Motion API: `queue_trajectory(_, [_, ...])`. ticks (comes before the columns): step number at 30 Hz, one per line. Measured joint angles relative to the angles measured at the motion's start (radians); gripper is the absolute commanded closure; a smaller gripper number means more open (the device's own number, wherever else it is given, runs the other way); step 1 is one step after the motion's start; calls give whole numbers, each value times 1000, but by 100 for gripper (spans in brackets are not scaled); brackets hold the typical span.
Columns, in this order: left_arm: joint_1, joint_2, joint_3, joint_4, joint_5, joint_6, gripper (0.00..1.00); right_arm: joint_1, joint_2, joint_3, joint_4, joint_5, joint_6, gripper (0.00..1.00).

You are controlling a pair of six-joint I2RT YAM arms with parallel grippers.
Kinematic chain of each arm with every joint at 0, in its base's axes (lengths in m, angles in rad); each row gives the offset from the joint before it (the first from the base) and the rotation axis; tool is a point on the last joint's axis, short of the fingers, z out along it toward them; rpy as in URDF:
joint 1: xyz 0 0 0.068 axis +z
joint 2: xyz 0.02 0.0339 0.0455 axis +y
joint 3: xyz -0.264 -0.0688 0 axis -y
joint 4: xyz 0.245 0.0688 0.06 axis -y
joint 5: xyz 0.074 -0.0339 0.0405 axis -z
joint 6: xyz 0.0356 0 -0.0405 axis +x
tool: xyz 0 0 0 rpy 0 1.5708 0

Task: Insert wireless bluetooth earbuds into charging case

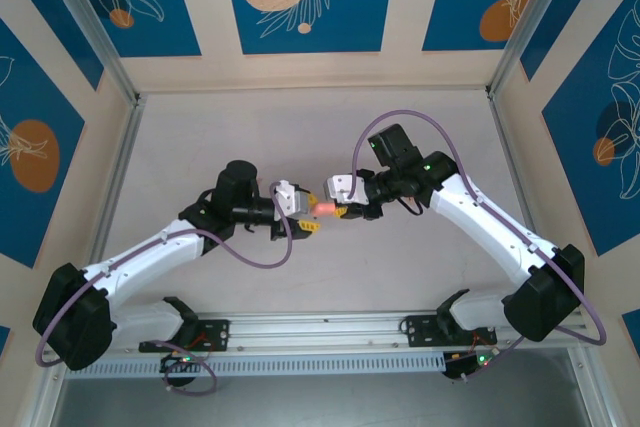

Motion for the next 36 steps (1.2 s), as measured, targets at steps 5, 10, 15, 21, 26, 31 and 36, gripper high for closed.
queue_trajectory(5, [0,0,0,2,-3,0,61,6,0,0,-4,3,0,92])
queue_trajectory(10, [0,0,0,8,-3,-8,63,10,0,0,-3,3,0,92])
queue_trajectory(15, [0,0,0,22,-4,-26,72,10,0,0,-3,3,0,92])
queue_trajectory(21, [4,0,0,26,-7,-35,82,10,0,0,-2,8,1,89])
queue_trajectory(26, [4,0,0,29,-7,-34,83,10,0,0,2,7,21,67])
queue_trajectory(31, [4,0,0,39,-4,-34,84,0,0,0,26,-9,48,63])
queue_trajectory(36, [4,-3,0,50,-7,-34,85,-23,0,0,33,-44,73,63])
